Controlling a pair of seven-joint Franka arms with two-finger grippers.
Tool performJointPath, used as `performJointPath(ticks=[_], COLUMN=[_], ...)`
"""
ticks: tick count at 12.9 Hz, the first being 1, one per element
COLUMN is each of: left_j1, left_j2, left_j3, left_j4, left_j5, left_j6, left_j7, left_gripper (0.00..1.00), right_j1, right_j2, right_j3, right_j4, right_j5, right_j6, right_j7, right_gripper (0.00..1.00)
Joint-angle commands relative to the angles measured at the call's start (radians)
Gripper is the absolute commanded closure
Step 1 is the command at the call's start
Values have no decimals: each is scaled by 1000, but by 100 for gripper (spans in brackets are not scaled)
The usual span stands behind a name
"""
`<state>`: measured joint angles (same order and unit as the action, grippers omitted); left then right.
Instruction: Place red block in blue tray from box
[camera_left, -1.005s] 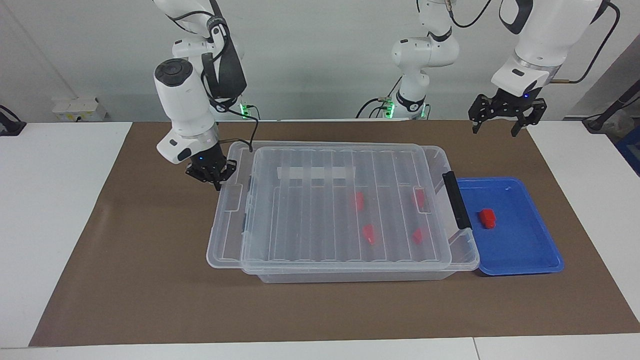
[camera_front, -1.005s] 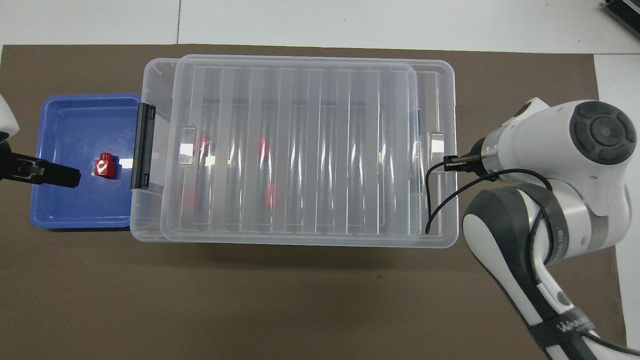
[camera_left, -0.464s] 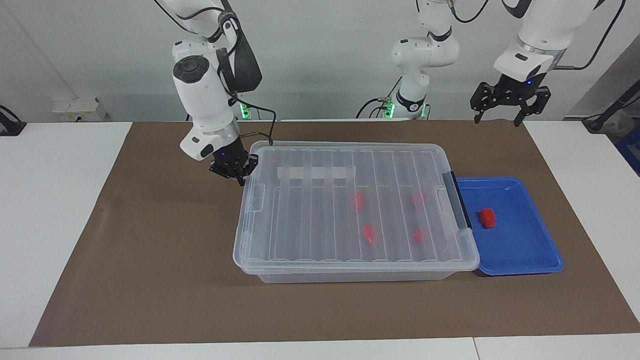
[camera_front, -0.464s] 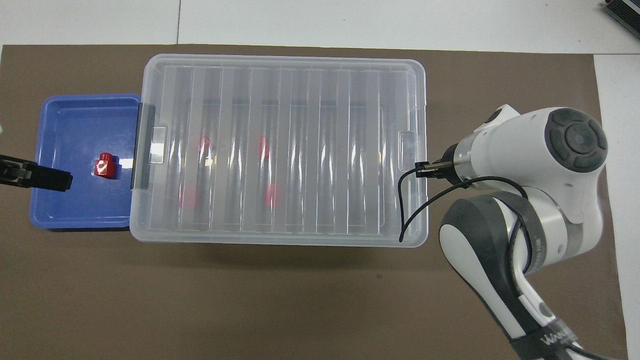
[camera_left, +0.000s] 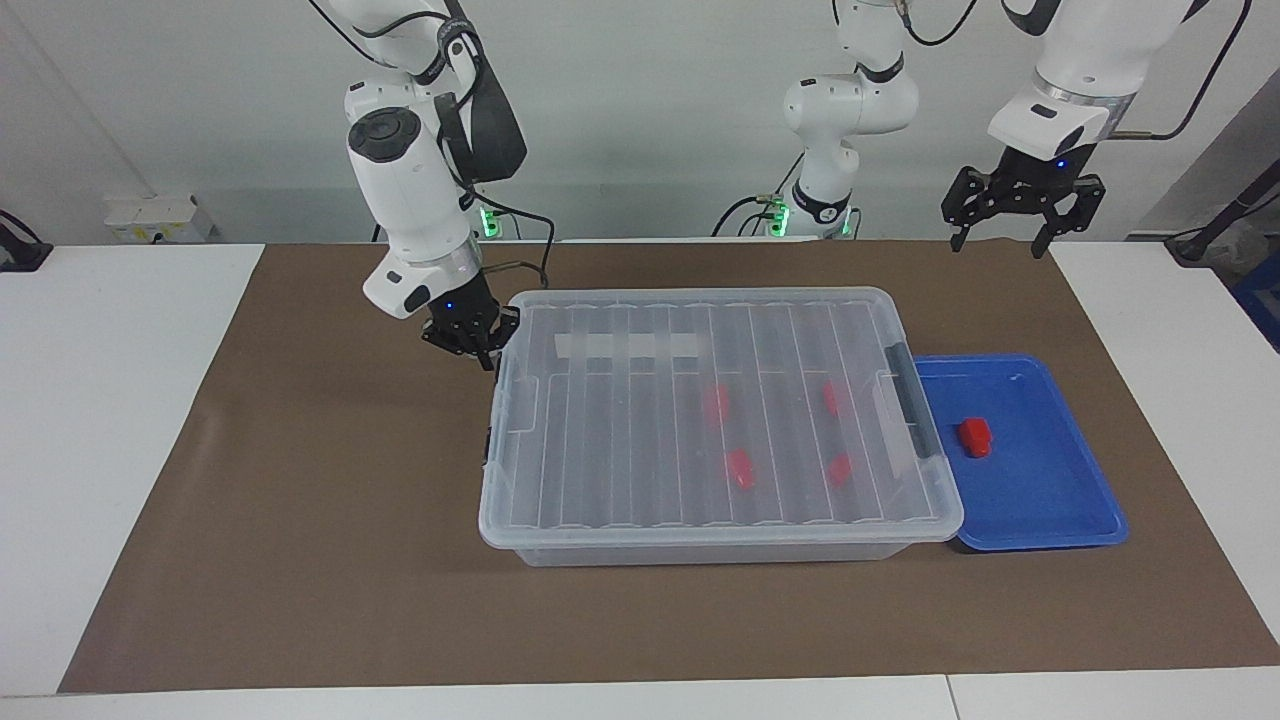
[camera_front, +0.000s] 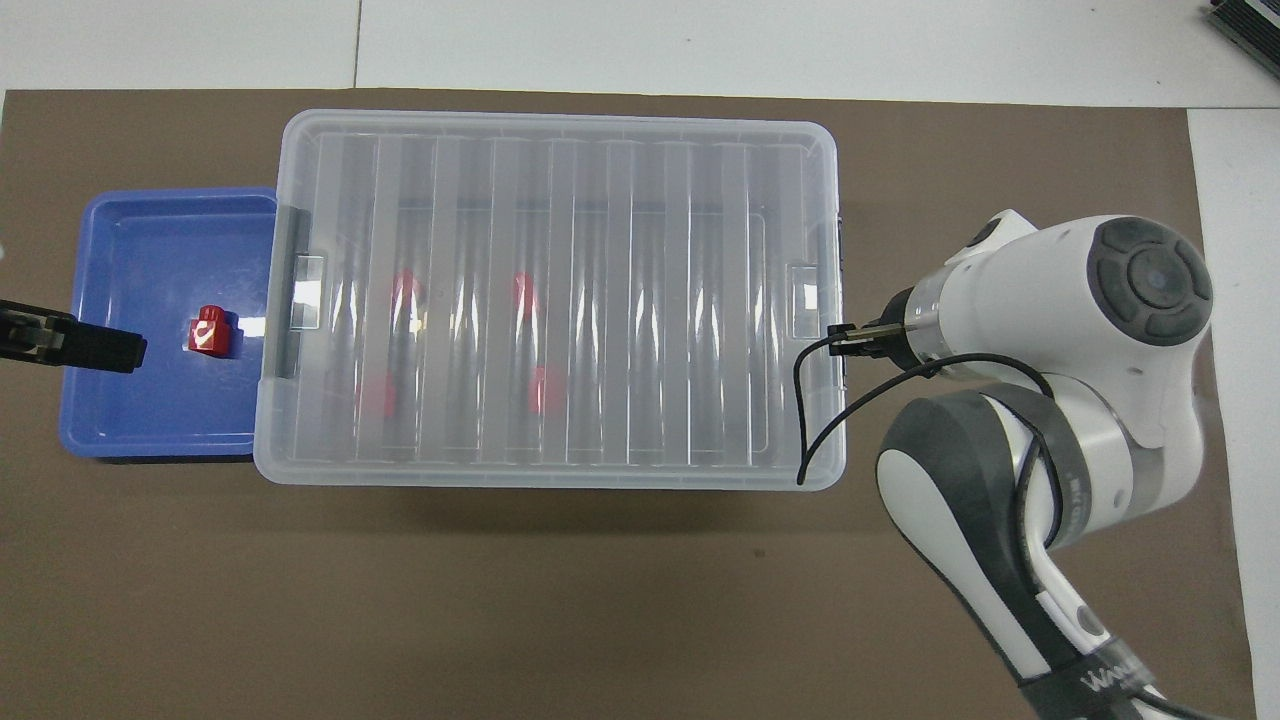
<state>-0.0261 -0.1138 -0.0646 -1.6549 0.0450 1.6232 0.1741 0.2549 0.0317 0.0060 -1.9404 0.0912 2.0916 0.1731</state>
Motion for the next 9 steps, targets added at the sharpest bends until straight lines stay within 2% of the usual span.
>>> performJointPath(ticks=[1, 2, 3, 4, 7, 9], left_j1=[-11, -11, -11, -11, -9, -9], left_j2=[-10, -12, -12, -12, -12, -12], left_j3=[11, 11, 11, 12, 14, 14], left_j4=[-17, -17, -19, -17, -17, -17], left_j5=[-17, -17, -17, -17, -17, -17], left_j6=[17, 9, 0, 1, 1, 1], left_j7=[-24, -34, -42, -44, -45, -45], left_gripper=[0, 0, 0, 0, 0, 0], right_j1=[-28, -45, -66, -86, -150, -192], right_j2=[-30, -36, -50, -56, -94, -90], right_j3=[-4, -4, -4, -4, -8, -8], right_j4=[-3, -3, -3, -5, 6, 73], right_j5=[12, 12, 2, -7, -37, -76], right_j6=[-4, -24, -48, -63, -123, -172], right_j7=[22, 25, 25, 25, 22, 22], right_gripper=[100, 100, 31, 0, 0, 0])
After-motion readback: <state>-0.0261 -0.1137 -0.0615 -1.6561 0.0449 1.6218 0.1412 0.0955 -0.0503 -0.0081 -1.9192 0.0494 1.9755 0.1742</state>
